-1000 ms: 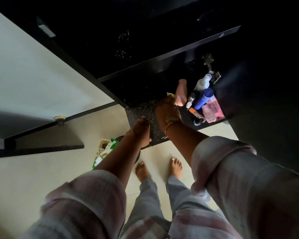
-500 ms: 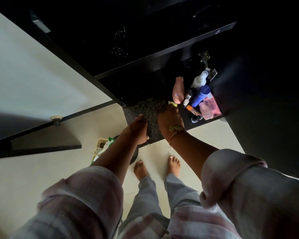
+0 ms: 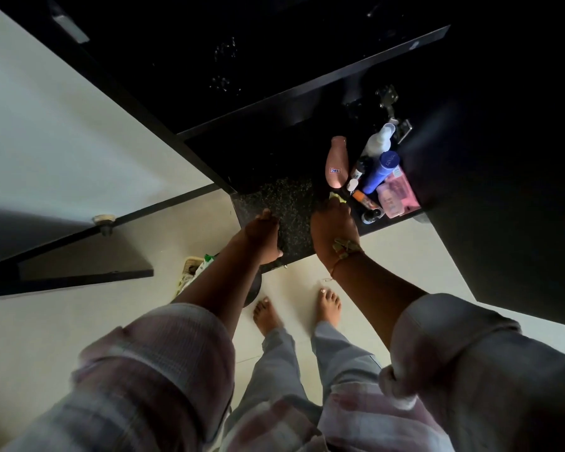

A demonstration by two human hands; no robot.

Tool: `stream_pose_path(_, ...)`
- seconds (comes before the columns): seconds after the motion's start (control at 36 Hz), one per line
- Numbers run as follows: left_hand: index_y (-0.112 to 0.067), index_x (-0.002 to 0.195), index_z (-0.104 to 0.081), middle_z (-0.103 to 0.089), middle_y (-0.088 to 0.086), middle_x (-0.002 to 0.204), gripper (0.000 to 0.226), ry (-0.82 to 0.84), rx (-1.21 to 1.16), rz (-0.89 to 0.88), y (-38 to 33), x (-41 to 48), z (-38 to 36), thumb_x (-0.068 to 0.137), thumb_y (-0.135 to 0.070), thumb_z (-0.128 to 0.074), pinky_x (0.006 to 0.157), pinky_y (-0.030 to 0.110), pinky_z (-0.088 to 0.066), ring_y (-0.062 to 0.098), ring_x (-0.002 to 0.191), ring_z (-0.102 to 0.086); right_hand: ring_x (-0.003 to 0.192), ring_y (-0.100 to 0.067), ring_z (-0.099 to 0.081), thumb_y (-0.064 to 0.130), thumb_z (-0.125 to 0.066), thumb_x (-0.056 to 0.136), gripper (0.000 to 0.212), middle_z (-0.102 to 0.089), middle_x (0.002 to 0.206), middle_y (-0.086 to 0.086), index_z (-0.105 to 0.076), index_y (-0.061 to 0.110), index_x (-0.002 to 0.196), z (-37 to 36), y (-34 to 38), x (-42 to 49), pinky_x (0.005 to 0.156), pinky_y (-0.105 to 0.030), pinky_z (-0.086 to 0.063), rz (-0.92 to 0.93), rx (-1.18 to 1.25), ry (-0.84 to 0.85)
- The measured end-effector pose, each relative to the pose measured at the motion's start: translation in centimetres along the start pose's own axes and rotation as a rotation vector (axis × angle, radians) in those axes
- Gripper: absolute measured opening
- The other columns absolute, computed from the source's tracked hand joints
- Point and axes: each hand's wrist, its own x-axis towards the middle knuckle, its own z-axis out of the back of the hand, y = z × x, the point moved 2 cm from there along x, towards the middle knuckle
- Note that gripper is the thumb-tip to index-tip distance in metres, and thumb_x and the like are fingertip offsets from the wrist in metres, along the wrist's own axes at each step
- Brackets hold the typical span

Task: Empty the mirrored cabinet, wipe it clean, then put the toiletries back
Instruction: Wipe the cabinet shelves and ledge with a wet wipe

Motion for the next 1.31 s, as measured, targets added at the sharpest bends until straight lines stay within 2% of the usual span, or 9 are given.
stream_pose_path(0.11,-0.002,0.151,-0.016,-0.003,0.018,0.16,0.086,-0.001,0.003,-0.009,-0.1,-0.1,-0.1,0.088,-0.033,-0.067,0.115,0.038,-0.028,0.035,0.144,-0.021,0.103,-0.035,-0.053,-0.004,-0.031,0.09,0.038,-0.052,0.116,-0.019,-0.052,-0.008,0.121,-0.7,-0.8,-0.5,0.073,-0.041,-0.053,0.081,-0.033,0.075)
stream_pose_path(0.28,-0.006,0.153,-0.011,-0.002,0.018,0.161,0.089,0.002,-0.007,-0.028,0.3,-0.2,-0.1,0.089,-0.034,-0.066,0.117,0.039,-0.024,0.034,0.146,-0.017,0.113,-0.045,-0.045,0.002,-0.048,0.085,0.041,-0.042,0.132,-0.027,-0.055,-0.001,0.125,-4.9,-2.6,-3.9,0.08,-0.042,-0.051,0.116,-0.105,0.134)
stream_pose_path(0.39,-0.009,0.154,-0.006,0.001,0.016,0.161,0.094,0.006,-0.005,-0.028,0.4,-0.2,-0.3,0.088,-0.034,-0.067,0.118,0.04,-0.023,0.034,0.147,-0.014,0.091,-0.041,-0.062,-0.005,-0.063,0.068,0.041,-0.062,0.108,-0.023,-0.066,-0.004,0.108,-3.4,-2.4,-5.8,0.064,-0.04,-0.059,0.193,-0.018,-0.091)
stream_pose_path(0.53,-0.01,0.154,-0.009,0.0,0.017,0.161,0.093,0.012,0.013,-0.027,0.4,-0.2,-0.2,0.087,-0.035,-0.068,0.117,0.041,-0.024,0.034,0.147,-0.014,0.092,-0.039,-0.063,0.002,-0.037,0.077,0.043,-0.064,0.11,-0.018,-0.065,-0.001,0.109,-4.2,-1.4,-6.3,0.055,-0.039,-0.06,0.372,0.121,-0.108)
stream_pose_path(0.67,-0.008,0.154,-0.008,0.0,0.016,0.161,0.093,0.013,0.02,-0.026,0.4,-0.3,-0.2,0.087,-0.035,-0.068,0.117,0.042,-0.026,0.034,0.147,-0.015,0.081,-0.044,-0.065,-0.006,-0.07,0.069,0.036,-0.066,0.1,-0.022,-0.066,-0.007,0.105,-2.9,-1.8,-4.9,0.06,-0.043,-0.059,0.377,0.145,-0.055)
stream_pose_path(0.89,-0.002,0.152,-0.009,-0.002,0.017,0.161,0.093,-0.011,0.01,-0.03,0.6,-0.4,-0.3,0.087,-0.032,-0.068,0.118,0.039,-0.024,0.033,0.146,-0.018,0.098,-0.043,-0.061,-0.006,-0.058,0.082,0.029,-0.063,0.11,-0.024,-0.063,-0.007,0.11,-2.0,-1.9,-0.9,0.079,-0.045,-0.058,0.206,0.201,-0.119)
stream_pose_path(1.06,-0.012,0.152,-0.018,-0.006,0.02,0.16,0.086,0.013,0.019,-0.071,0.7,-0.3,-0.1,0.085,-0.028,-0.07,0.114,0.04,-0.03,0.034,0.145,-0.021,0.094,-0.042,-0.066,-0.001,-0.052,0.079,0.032,-0.066,0.111,-0.021,-0.068,-0.004,0.107,-5.4,0.3,-5.2,0.076,-0.048,-0.058,0.649,0.226,-0.062)
stream_pose_path(1.22,-0.008,0.153,-0.011,0.0,0.015,0.161,0.092,0.011,-0.002,-0.05,0.9,-0.4,0.0,0.086,-0.027,-0.07,0.118,0.039,-0.024,0.032,0.146,-0.016,0.099,-0.043,-0.062,0.007,-0.039,0.089,0.042,-0.061,0.119,-0.023,-0.06,0.001,0.125,-4.7,-3.1,-4.8,0.077,-0.051,-0.057,0.338,0.332,-0.129)
stream_pose_path(1.31,-0.007,0.154,-0.009,0.0,0.015,0.161,0.094,0.008,-0.008,-0.037,0.9,-0.5,0.1,0.086,-0.027,-0.071,0.117,0.038,-0.023,0.031,0.146,-0.017,0.099,-0.043,-0.06,-0.005,-0.057,0.081,0.036,-0.061,0.116,-0.022,-0.062,-0.004,0.117,-3.6,-3.4,-2.0,0.079,-0.048,-0.057,0.27,0.271,-0.156)
